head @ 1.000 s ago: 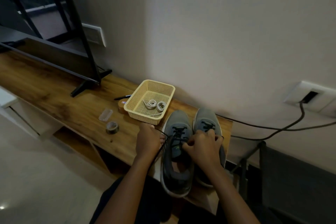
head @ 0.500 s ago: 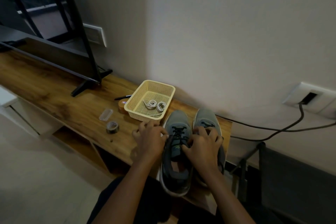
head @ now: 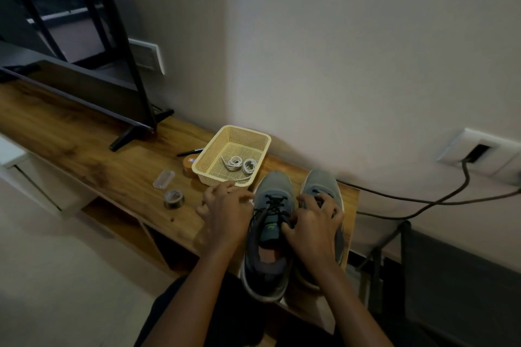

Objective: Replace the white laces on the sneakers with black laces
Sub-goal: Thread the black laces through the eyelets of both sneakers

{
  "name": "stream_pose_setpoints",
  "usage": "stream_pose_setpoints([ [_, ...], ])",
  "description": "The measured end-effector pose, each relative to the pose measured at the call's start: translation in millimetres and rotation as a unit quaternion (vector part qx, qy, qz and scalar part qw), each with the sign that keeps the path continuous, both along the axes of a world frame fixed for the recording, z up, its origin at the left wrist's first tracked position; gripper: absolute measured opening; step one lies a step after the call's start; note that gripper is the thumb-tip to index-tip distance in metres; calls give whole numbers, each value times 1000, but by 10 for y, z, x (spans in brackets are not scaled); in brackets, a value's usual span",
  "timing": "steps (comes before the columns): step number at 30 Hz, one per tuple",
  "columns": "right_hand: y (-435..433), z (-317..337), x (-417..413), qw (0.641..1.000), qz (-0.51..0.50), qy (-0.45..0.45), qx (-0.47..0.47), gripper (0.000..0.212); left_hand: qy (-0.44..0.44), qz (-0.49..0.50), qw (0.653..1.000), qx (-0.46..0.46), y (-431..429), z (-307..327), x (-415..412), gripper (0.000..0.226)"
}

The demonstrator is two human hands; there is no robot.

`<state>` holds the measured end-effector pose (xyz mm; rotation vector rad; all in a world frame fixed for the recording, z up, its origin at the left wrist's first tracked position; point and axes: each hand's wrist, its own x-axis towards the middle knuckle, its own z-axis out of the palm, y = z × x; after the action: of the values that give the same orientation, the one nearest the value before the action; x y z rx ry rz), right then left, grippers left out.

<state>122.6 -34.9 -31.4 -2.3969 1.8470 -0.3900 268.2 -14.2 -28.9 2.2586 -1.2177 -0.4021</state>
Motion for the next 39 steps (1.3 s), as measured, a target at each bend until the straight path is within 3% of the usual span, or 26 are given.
stream_pose_setpoints([
  [3,-7,-6,-1,1000,-5,6,5,24,-15,-65,996,58,16,-14,-56,14],
  [8,-26,-14,-14,1000,-13,9,16,24,-6,-50,998,40,-14,-33,-93,17],
  [20,-37,-14,-51,999,-7,23,28,27,167,-15,986,-7,-79,-50,-133,11],
  [22,-40,44,-92,999,11,20,48,28,182,-22,983,-12,-103,-105,-88,11],
  [27,-105,279,-412,990,9,-99,103,20,177,1,984,-5,-99,-173,26,19],
  [31,-120,294,-602,986,10,-59,154,28,187,13,982,4,-99,-199,48,27],
  [35,-27,333,-570,977,65,1,205,30,196,4,981,4,-100,-188,39,21],
  [39,-8,406,-548,966,82,-79,231,28,195,-10,981,4,-99,-192,37,14],
])
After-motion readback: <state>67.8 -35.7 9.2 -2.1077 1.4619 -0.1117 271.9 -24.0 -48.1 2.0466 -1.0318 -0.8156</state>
